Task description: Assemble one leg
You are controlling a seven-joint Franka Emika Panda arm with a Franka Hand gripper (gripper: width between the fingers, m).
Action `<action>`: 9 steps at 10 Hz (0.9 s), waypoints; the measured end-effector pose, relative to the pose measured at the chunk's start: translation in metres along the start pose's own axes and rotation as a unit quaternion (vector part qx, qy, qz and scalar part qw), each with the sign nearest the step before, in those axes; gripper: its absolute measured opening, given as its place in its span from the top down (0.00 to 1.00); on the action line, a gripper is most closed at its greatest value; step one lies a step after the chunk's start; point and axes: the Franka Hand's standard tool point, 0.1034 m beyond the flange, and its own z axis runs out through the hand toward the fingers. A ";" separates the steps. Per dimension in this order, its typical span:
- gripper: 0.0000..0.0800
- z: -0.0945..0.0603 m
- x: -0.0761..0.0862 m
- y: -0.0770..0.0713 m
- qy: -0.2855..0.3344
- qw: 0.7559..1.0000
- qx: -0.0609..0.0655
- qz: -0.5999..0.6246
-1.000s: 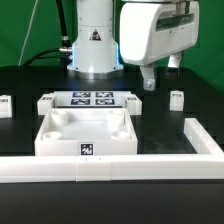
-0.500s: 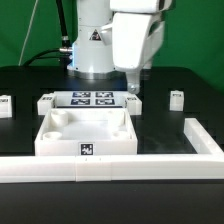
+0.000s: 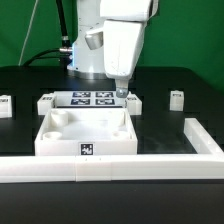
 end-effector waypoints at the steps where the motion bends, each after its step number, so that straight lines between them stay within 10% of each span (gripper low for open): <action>1: 0.19 0.004 -0.005 0.000 0.001 1.000 -0.001 -0.023; 3: 0.19 0.025 -0.022 -0.023 0.008 0.997 -0.015 -0.077; 9: 0.19 0.064 -0.069 -0.062 0.009 0.996 0.026 -0.088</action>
Offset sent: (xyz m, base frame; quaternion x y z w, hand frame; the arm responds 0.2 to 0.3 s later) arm -0.0575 -0.0280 -0.0261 -0.0139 0.0210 -0.1148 0.9931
